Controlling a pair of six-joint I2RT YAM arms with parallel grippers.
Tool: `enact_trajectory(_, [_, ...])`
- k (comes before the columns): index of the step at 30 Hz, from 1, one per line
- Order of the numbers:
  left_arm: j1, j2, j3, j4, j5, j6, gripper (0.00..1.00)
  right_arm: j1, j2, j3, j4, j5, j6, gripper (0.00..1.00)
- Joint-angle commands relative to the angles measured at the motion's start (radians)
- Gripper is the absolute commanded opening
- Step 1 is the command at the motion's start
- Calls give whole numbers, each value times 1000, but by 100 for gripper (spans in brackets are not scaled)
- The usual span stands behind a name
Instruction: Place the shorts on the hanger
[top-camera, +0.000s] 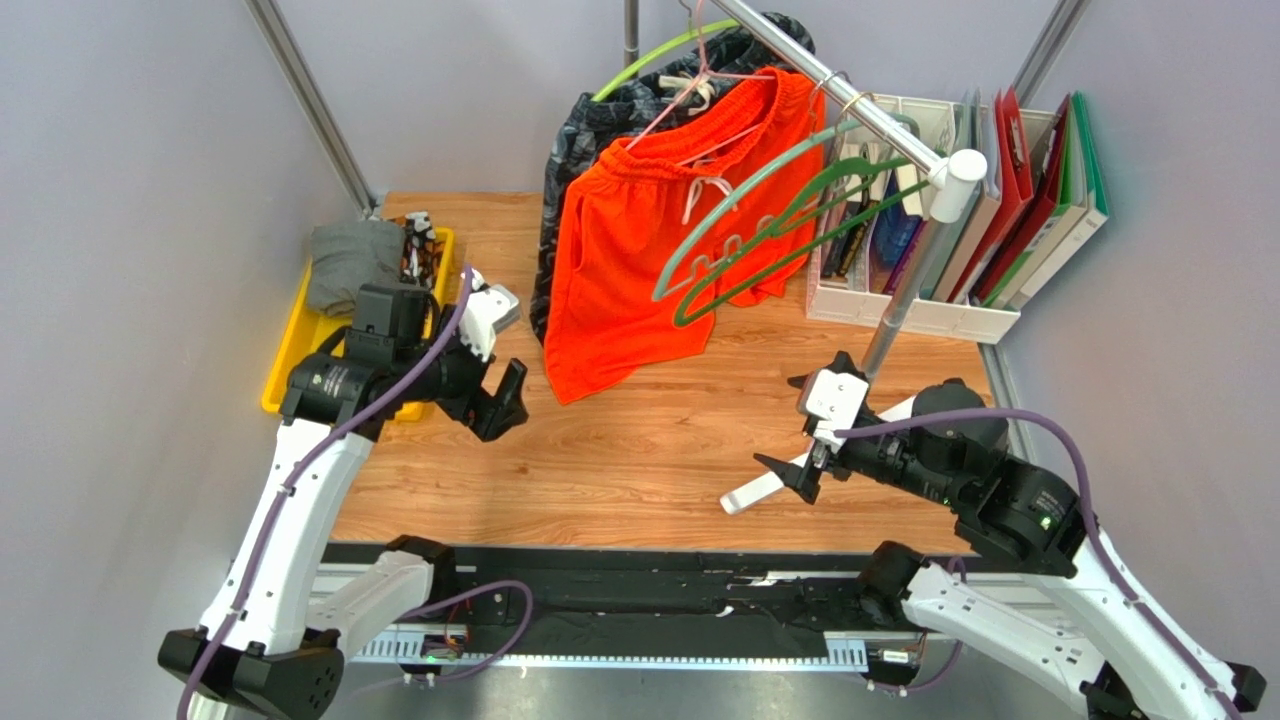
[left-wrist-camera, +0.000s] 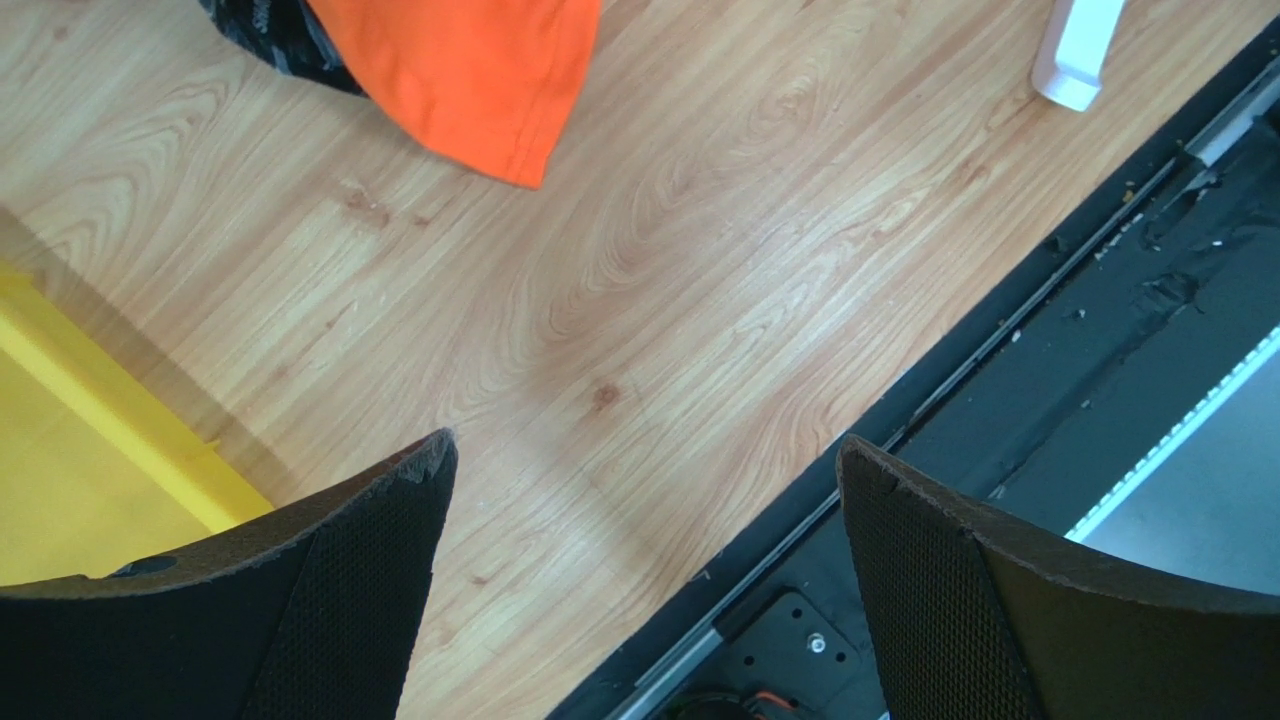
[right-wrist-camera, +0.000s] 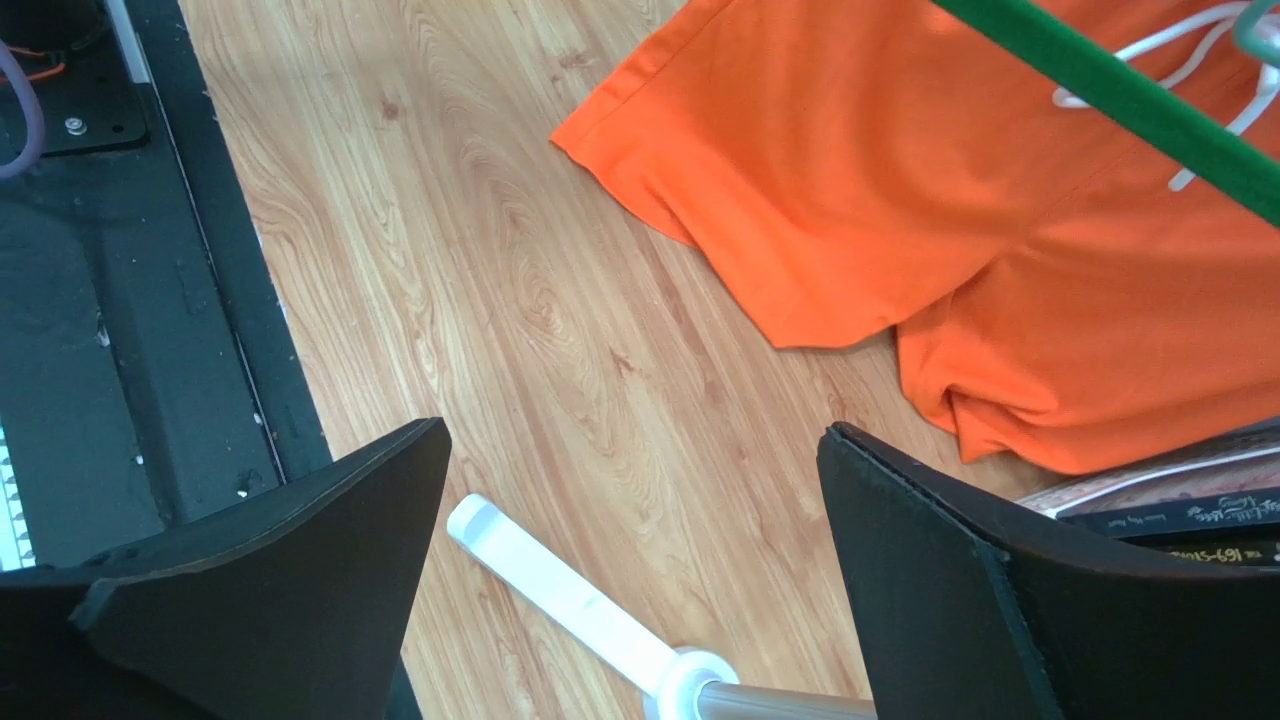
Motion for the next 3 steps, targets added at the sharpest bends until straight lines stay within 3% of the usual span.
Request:
enact_trajectory(1, [5, -30, -20, 89, -39, -36, 99, -17, -23, -13, 57, -23, 51, 100])
enact_trajectory(3, [5, -27, -19, 101, -54, -39, 99, -22, -26, -14, 55, -30, 54, 100])
